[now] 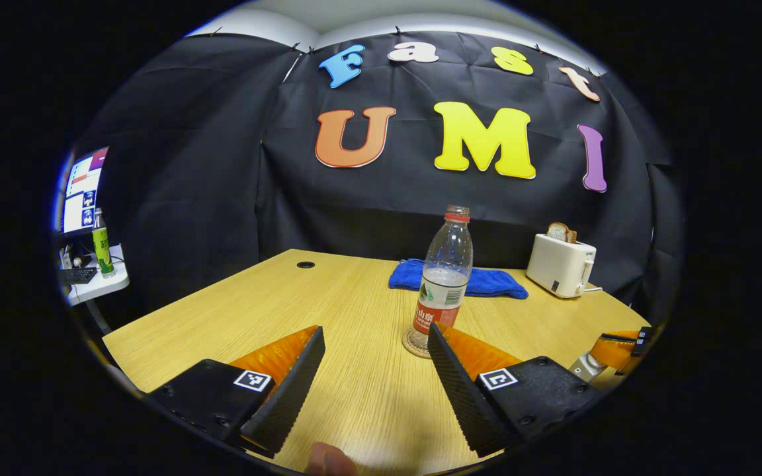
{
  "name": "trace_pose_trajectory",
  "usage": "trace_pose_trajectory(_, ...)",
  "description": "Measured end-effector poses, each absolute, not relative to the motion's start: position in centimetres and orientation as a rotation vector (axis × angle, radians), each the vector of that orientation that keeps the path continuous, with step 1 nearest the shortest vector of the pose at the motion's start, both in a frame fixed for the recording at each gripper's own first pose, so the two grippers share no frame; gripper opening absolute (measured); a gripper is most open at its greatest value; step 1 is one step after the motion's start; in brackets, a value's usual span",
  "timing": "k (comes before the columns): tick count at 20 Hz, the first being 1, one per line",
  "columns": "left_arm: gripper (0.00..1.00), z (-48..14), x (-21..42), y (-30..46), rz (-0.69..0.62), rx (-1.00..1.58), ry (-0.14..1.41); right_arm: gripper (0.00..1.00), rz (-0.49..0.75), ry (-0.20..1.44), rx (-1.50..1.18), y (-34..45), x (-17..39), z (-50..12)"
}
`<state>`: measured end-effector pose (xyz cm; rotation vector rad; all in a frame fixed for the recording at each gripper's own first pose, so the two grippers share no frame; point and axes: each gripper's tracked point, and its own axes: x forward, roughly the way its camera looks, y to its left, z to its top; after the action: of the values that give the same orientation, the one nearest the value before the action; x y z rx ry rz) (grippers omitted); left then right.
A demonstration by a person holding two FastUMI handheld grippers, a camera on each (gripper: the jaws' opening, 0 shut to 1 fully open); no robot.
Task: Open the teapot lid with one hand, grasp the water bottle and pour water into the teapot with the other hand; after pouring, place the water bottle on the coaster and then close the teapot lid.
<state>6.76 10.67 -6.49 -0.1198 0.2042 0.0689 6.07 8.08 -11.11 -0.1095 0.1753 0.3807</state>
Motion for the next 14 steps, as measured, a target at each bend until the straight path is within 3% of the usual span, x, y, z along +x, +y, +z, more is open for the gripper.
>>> trace_pose_trajectory(2, 0.98, -5.7, 6.7, 10.3, 0.063, -0.103, 0.173, 0.05, 0.367, 0.154, -0.102, 8.0, 5.8, -10.4)
trace_pose_trajectory(4, 0.98, -4.8, 6.4, 10.0, 0.064, -0.085, 0.142, 0.31, 0.328, 0.09, -0.091, 7.5, 5.4, -8.3)
trace_pose_trajectory(7, 0.98, -3.0, 5.7, 8.0, 0.021, -0.088, 0.091, 0.94, 0.266, 0.007, -0.068, 6.9, 4.8, -5.2)
trace_pose_trajectory(8, 0.98, -2.2, 5.3, 7.1, -0.002, -0.092, 0.063, 0.98, 0.25, -0.014, -0.071, 6.6, 4.3, -4.5)
trace_pose_trajectory(14, 0.98, -0.3, 1.4, 4.5, 0.01, -0.019, 0.003, 0.97, 0.181, -0.051, -0.079, 5.2, 1.8, -2.6)
